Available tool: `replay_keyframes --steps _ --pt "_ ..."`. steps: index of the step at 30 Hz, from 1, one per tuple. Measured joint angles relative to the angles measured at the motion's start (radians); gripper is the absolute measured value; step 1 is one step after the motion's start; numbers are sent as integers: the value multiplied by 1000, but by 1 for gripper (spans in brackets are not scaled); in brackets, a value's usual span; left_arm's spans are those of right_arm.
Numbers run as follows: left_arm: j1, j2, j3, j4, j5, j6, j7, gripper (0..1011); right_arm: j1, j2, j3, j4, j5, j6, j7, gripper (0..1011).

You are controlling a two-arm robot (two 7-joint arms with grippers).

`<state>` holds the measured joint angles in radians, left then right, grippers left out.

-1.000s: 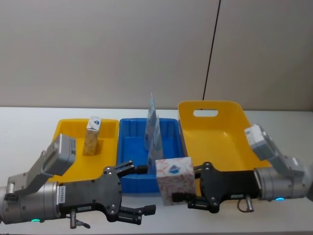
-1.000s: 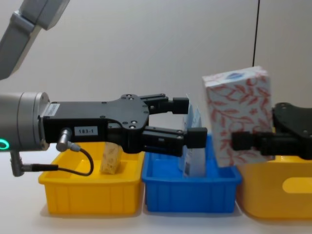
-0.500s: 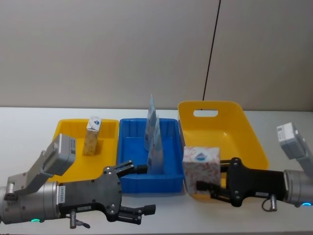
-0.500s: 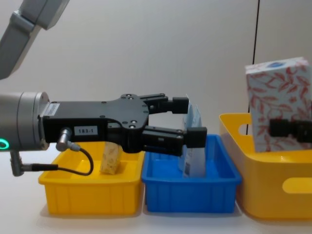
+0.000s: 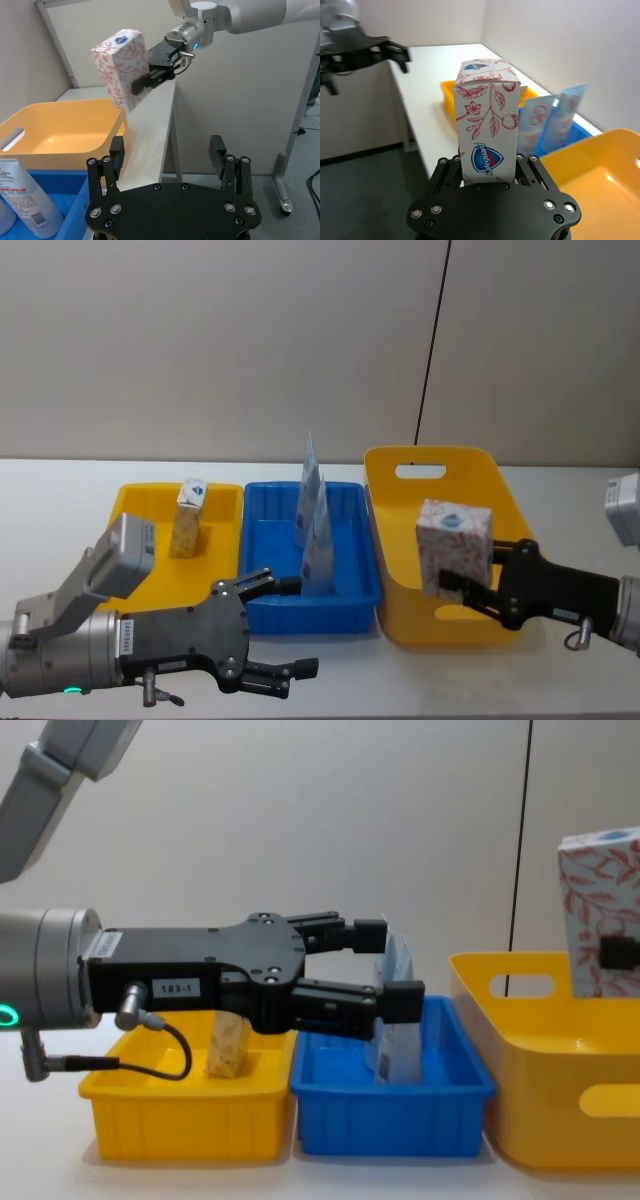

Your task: Bimanual collaborative sorting of washing and personal care products

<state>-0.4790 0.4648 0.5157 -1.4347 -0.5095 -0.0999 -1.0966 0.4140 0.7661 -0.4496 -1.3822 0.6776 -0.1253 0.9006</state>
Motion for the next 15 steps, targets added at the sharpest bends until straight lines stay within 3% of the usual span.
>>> replay_keyframes --steps 15 --pt "0 0 0 0 0 0 0 1002 -21 -19 36 2 -65 46 -216 374"
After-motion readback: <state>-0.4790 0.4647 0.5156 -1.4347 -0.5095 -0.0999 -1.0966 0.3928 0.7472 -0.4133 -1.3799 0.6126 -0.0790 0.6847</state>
